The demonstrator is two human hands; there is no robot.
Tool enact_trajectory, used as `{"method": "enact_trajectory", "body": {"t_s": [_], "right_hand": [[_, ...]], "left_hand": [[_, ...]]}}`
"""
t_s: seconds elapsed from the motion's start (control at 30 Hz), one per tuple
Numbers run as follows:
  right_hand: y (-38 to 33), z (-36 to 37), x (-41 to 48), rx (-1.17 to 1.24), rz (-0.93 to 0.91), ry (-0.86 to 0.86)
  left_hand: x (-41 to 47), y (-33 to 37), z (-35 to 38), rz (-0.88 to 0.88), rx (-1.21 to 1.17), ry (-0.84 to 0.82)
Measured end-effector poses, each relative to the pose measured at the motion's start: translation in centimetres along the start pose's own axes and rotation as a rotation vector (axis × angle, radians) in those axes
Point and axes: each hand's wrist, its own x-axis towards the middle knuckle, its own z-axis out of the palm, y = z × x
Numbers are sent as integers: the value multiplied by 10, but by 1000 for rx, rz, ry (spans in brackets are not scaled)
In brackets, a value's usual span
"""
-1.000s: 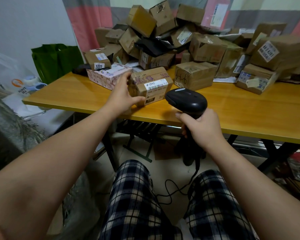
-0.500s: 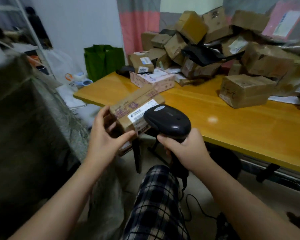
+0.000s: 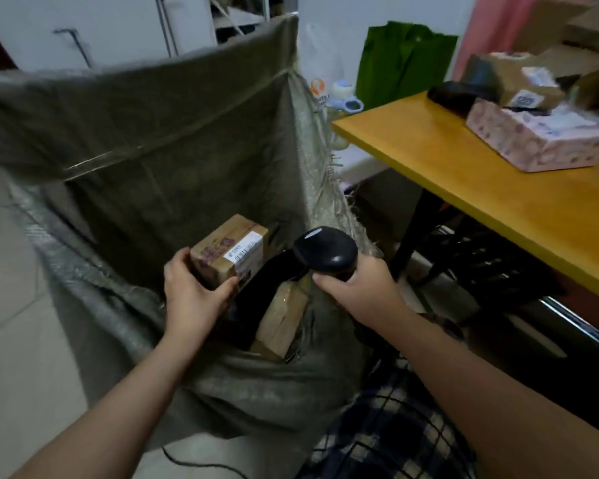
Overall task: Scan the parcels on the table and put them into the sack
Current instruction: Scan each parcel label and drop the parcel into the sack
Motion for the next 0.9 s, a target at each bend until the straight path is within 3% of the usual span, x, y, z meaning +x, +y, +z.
{"method": "enact_trajectory", "body": {"t_s": [0.2,0.4,0.5,0.73,0.9], "right_hand": [[25,21,16,-94,62,-54],[34,20,21,-9,137,-24],[35,9,23,43,134,33],[22,-61,5,180,159,270],[17,-136,-17,195,195,456]], "left_hand": [[29,-9,48,-61,103,-131],[50,6,103,-129,195,-359],[47,22,111,-9,251,-389],[0,106,109,404,24,-357],[-21,187,129,545,-82,-456]]}}
